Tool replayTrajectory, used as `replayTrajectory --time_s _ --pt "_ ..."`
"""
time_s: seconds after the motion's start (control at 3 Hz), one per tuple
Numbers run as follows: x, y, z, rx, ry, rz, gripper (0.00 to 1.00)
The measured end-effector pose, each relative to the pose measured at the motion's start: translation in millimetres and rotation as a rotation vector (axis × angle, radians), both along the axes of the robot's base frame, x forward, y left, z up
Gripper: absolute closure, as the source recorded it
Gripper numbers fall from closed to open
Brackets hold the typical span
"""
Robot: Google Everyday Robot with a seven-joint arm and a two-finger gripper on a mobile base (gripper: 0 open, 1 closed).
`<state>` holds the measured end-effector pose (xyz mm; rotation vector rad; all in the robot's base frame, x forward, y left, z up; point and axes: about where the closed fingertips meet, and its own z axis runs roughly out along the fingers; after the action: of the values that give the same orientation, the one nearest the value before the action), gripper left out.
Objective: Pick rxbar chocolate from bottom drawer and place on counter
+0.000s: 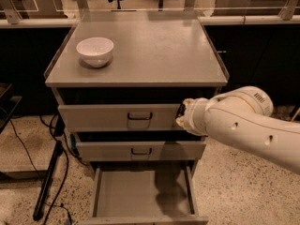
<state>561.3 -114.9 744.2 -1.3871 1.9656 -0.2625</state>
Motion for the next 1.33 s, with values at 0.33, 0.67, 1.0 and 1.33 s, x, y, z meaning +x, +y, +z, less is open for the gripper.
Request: replayTrajectory --time_s 0.33,0.67,1.0,1.33 --pt "0.5 -1.0 1.4 -0.014 -0.009 0.007 1.00" --pt "5.8 -7.4 12.3 -0.018 -0.029 -0.007 1.00" --pt "21.8 -17.4 50.8 -0.049 -0.096 -0.015 1.00" --pt "36.3 -24.5 96.8 -0.084 -0.183 -0.019 1.00"
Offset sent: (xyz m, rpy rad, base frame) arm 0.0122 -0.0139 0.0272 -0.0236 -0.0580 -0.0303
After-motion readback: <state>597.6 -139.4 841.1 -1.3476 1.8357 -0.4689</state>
